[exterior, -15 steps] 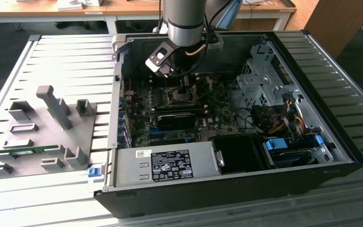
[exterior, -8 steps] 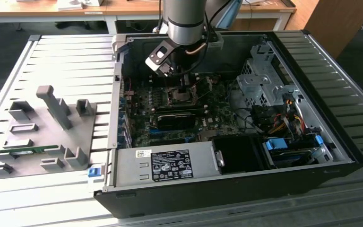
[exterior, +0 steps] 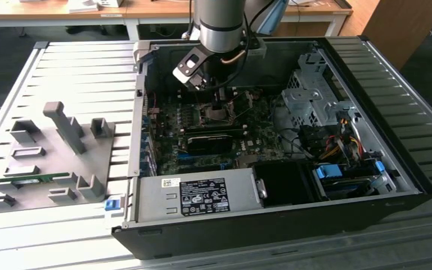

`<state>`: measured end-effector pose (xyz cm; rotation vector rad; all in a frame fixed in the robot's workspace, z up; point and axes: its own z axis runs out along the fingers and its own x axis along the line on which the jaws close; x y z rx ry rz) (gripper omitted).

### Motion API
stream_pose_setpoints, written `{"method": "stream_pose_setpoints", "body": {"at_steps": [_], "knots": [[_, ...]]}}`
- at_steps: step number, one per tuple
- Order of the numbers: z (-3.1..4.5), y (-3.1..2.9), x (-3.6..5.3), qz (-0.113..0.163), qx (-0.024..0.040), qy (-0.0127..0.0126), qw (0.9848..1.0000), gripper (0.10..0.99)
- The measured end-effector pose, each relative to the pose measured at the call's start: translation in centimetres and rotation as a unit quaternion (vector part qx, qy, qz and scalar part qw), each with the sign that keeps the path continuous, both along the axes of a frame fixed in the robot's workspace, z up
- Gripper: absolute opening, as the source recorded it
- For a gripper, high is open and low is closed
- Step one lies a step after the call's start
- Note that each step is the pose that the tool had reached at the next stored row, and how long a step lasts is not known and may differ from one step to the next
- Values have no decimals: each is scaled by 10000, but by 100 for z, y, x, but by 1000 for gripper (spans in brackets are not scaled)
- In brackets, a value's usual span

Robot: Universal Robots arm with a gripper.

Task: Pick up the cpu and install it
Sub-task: 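Close the cpu cover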

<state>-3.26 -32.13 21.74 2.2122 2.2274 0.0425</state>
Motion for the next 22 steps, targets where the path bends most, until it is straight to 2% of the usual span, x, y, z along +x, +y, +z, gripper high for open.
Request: {"method": "stream_pose_setpoints", "body": {"at_steps": [13,15,22], "knots": [[36,0,0,0,0,0,10000,106],[42,0,1,1,0,12,10000,106],[73,0,1,0,-1,13,10000,106]]}}
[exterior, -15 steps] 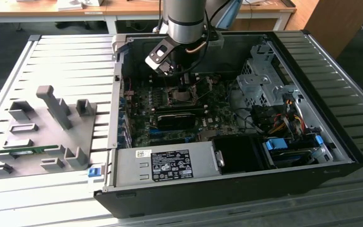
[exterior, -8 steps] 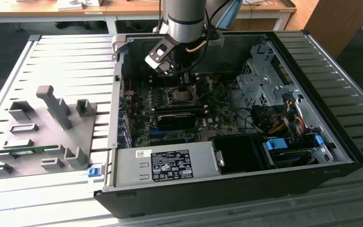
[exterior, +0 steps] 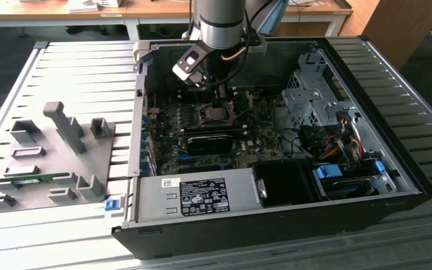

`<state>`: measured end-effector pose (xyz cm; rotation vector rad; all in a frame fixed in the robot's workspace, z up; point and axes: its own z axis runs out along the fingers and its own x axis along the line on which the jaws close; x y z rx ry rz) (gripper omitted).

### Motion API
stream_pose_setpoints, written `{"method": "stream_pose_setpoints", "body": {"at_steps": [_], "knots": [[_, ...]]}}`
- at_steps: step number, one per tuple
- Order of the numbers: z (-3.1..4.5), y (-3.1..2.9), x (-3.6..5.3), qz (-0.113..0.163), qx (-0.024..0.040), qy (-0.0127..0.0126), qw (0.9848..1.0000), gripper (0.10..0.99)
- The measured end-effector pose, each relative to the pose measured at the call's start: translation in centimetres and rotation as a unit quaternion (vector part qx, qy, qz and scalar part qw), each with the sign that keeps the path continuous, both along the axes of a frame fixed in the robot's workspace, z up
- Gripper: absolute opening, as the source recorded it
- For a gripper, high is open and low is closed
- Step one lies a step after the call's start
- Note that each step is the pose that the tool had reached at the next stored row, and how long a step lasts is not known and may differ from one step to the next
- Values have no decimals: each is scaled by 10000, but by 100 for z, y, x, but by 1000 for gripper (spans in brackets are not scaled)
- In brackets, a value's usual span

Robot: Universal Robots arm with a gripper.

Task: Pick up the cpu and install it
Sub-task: 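Close the cpu cover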

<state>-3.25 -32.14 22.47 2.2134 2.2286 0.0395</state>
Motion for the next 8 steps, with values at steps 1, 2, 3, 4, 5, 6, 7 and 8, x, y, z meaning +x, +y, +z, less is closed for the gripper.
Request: {"method": "stream_pose_setpoints", "body": {"at_steps": [1,2,3,4,5,6,7,8], "knots": [[8,0,0,0,0,0,10000,106],[13,0,0,0,0,0,10000,106],[15,0,0,0,1,-1,10000,106],[16,1,0,0,2,-1,10000,106],[17,1,0,0,2,-1,10000,106],[20,0,0,0,0,0,10000,106],[22,0,0,0,1,0,10000,106],[24,0,0,0,0,0,10000,106]]}}
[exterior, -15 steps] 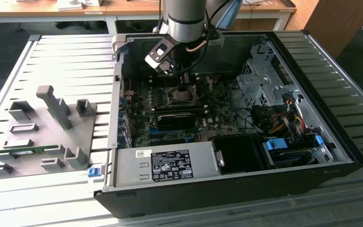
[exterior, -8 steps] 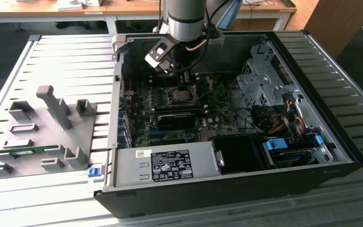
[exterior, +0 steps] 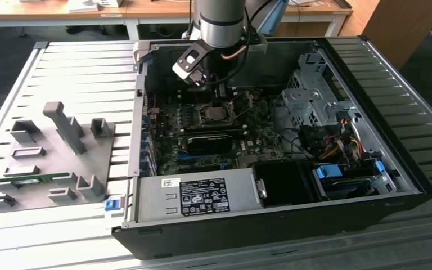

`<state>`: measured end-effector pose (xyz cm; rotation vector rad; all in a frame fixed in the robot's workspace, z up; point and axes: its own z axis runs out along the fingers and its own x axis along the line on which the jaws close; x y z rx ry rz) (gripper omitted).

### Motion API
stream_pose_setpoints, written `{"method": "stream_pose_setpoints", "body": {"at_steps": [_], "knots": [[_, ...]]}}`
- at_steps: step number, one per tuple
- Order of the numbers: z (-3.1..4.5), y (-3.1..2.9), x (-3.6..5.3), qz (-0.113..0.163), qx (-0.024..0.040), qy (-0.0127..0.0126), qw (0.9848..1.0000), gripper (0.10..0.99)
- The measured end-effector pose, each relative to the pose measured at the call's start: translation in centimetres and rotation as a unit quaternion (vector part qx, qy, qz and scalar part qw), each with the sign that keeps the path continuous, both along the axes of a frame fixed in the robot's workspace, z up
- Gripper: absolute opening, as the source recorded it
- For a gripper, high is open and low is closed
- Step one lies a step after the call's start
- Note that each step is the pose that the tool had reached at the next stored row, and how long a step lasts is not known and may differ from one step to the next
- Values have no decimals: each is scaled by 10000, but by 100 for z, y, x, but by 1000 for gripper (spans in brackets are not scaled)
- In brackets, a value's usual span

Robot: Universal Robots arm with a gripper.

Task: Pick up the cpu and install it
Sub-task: 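Close the cpu cover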

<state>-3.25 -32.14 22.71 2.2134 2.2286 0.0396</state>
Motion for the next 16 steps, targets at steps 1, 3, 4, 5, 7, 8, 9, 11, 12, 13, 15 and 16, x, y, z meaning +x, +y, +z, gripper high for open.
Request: {"method": "stream_pose_setpoints", "body": {"at_steps": [1,3,4,5,7,8,9,11,12,13,15,16], "knots": [[2,0,0,0,0,0,10000,106],[7,0,0,0,0,0,10000,106],[8,0,0,0,0,0,10000,106],[10,0,0,0,0,0,10000,106],[15,0,0,0,0,0,10000,106],[20,0,0,0,-1,1,10000,106],[23,0,0,0,0,0,10000,106],[26,0,0,0,1,0,10000,106],[31,0,0,0,0,0,10000,106],[34,0,0,0,0,0,10000,106],[37,0,0,0,0,0,10000,106],[39,0,0,0,0,0,10000,106]]}}
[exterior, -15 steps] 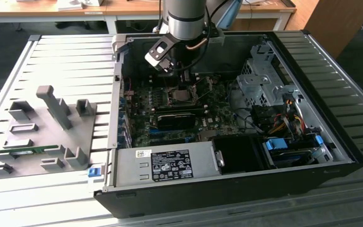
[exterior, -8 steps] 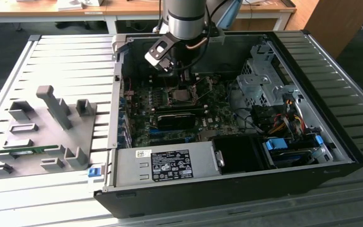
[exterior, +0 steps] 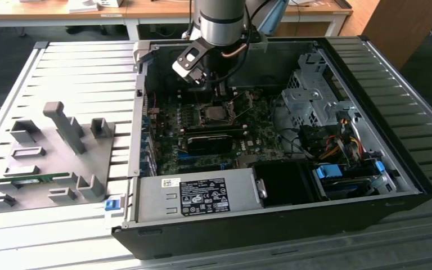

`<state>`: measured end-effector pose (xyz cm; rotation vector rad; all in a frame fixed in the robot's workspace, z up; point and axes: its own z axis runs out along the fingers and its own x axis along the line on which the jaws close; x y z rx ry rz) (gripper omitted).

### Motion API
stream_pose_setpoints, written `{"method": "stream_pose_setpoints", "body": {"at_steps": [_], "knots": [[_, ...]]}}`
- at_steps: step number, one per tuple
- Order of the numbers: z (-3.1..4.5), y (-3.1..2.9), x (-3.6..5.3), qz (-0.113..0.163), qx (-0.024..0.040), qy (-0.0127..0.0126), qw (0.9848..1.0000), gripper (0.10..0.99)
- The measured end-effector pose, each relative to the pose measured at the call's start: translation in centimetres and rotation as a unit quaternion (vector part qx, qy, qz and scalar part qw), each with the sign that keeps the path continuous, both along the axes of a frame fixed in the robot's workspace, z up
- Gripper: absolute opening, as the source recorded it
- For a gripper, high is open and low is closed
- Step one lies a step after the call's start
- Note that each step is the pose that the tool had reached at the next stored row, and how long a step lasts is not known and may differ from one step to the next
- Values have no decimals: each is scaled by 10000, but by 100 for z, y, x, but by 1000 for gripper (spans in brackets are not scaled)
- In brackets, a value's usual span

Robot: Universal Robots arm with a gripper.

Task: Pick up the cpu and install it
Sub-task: 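Close the cpu cover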

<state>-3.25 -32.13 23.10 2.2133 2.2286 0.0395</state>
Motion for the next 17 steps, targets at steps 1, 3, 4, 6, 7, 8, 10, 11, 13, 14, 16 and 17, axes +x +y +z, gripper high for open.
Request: {"method": "stream_pose_setpoints", "body": {"at_steps": [1,3,4,6,7,8,10,11,13,14,16,17], "knots": [[2,0,0,0,0,0,10000,106],[9,0,0,0,0,0,10000,106],[12,0,0,0,0,0,10000,106],[24,0,0,0,0,0,10000,106],[31,0,0,0,1,0,10000,106],[39,0,0,0,1,0,10000,106],[58,0,0,0,0,0,10000,106],[67,0,0,0,0,0,10000,106],[82,1,0,0,0,0,10000,106],[90,1,0,0,1,0,10000,106],[106,1,0,0,0,0,10000,106],[115,1,0,0,1,-1,10000,106]]}}
